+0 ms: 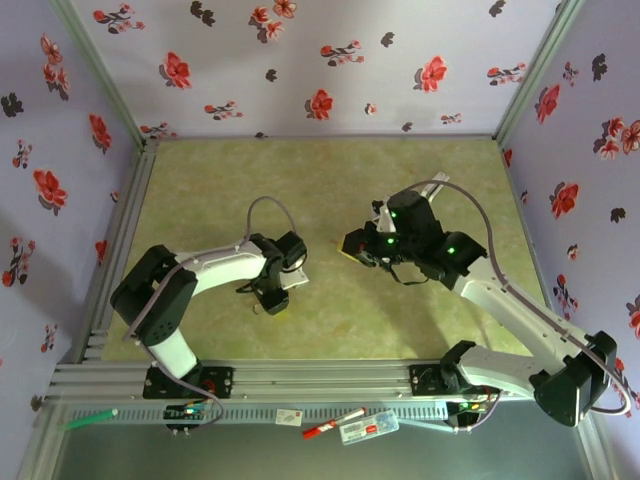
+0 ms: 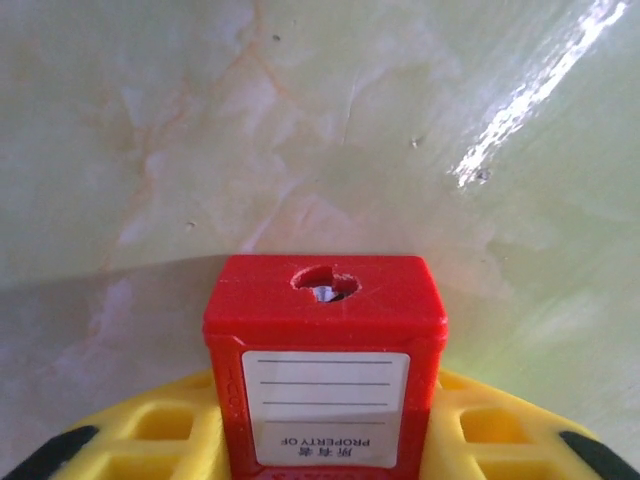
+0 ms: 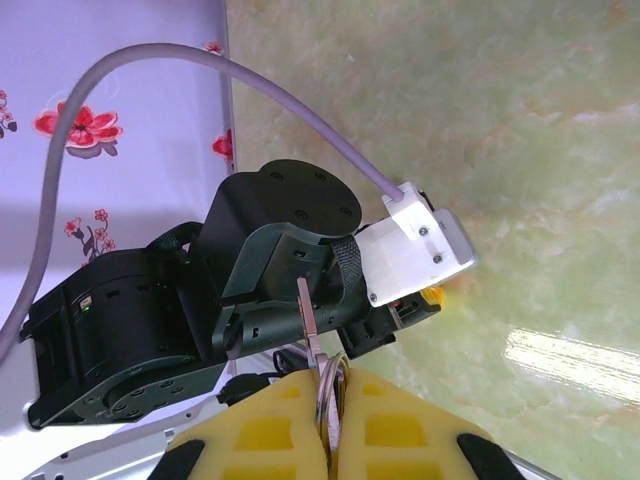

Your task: Unlock with the key

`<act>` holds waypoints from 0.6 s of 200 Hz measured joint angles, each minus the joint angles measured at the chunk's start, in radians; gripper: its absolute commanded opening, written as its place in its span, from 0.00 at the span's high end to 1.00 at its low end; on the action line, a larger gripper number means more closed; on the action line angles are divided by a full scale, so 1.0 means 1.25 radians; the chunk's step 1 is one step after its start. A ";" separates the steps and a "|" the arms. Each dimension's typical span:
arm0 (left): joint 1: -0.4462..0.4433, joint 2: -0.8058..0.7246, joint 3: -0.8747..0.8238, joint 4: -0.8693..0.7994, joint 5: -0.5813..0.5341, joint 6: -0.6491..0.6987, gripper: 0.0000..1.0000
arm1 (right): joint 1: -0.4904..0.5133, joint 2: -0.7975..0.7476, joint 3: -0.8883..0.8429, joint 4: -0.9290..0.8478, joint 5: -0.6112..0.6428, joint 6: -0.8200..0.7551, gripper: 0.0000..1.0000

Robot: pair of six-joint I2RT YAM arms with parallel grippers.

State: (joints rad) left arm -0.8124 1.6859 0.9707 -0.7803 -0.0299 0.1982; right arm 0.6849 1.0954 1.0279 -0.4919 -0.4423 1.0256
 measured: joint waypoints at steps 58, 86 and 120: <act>0.001 -0.107 -0.050 0.029 0.021 0.004 0.81 | -0.061 -0.069 -0.001 -0.053 -0.009 -0.004 1.00; -0.002 -0.341 -0.070 0.052 0.037 0.041 0.81 | -0.100 -0.116 -0.017 -0.072 -0.055 -0.004 1.00; -0.064 -0.562 -0.063 0.072 0.078 0.177 0.84 | -0.082 -0.121 -0.033 -0.079 -0.150 -0.014 1.00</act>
State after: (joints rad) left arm -0.8928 0.9836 0.8913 -0.6907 0.0673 0.4198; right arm 0.5819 0.9440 0.9863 -0.5907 -0.6304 1.0077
